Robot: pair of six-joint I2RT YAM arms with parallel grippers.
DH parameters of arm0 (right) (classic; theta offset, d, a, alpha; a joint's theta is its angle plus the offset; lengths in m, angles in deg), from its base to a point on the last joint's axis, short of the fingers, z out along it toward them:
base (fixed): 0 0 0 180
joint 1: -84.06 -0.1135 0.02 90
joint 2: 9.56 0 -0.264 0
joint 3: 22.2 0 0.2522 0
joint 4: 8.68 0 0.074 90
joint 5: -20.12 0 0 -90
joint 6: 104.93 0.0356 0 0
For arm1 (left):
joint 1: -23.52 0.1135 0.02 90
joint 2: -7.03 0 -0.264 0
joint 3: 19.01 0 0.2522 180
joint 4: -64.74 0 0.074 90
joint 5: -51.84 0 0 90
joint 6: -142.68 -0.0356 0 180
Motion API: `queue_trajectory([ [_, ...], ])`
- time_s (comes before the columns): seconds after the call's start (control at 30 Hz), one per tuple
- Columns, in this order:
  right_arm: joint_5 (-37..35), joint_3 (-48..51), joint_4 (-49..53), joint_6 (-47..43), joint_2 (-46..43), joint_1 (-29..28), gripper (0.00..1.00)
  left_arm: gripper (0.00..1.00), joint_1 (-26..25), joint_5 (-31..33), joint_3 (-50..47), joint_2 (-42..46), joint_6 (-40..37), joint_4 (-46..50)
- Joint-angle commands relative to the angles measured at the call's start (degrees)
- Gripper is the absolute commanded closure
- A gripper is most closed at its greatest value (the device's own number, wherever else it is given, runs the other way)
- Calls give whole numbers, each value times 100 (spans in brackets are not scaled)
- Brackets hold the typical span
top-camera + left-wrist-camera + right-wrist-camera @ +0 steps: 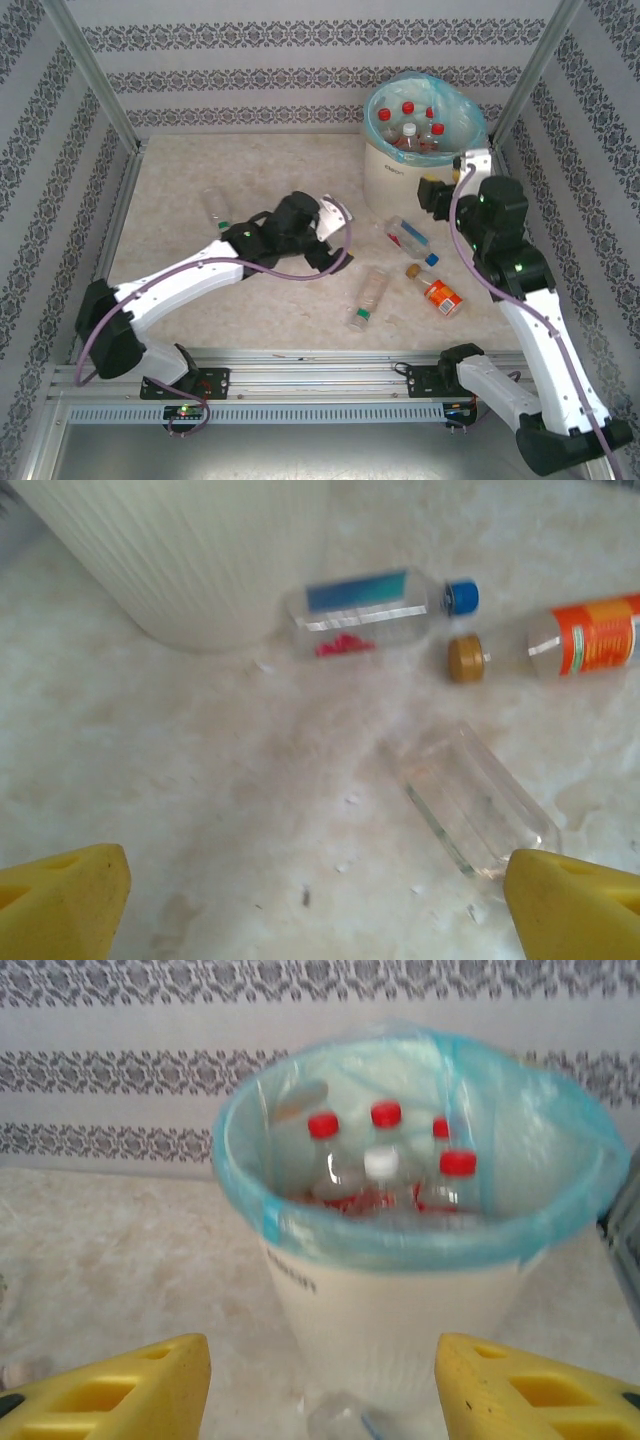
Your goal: Put the plastic bottles in the bin
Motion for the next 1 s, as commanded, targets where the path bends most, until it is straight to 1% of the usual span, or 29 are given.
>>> queue_trajectory([
  [0.0, -31, 407, 82, 422, -482, -65, 39, 4, -220, 319, 396, -286, 701, 358],
  [0.1, 53, 544, 263, 581, -631, -75, 40, 4, -246, 407, 621, -681, 1430, 306],
  [0.2, 360, 619, 295, 775, -619, -86, 41, 5, -245, 595, 831, -969, 1831, 412],
  [0.3, 535, 679, 206, 844, -572, -159, 42, 5, -225, 946, 1025, -1155, 1744, 632],
  [0.37, 552, 642, 206, 793, -507, -206, 42, 4, -174, 1212, 1120, -1193, 1473, 828],
  [0.43, 528, 552, 251, 686, -459, -236, 42, 3, -45, 1321, 1159, -1177, 1184, 980],
  [0.53, 323, 375, 431, 592, -400, -246, 42, 4, 61, 1061, 1386, -1237, 656, 1228],
  [0.57, 217, 306, 565, 577, -366, -243, 43, 4, 53, 933, 1543, -1320, 599, 1355],
  [0.67, -2, 51, 1108, 554, -254, -244, 44, 5, 44, 594, 1886, -1593, 788, 1506],
  [0.77, -11, -63, 1491, 579, -266, -234, 45, 6, -11, 202, 2006, -1863, 1124, 1533],
  [0.83, -15, -63, 1623, 603, -337, -227, 45, 7, -107, 135, 2142, -2075, 1372, 1700],
  [0.97, -81, -76, 1901, 632, -453, -232, 46, 6, -368, 97, 2416, -2534, 1621, 2085],
])
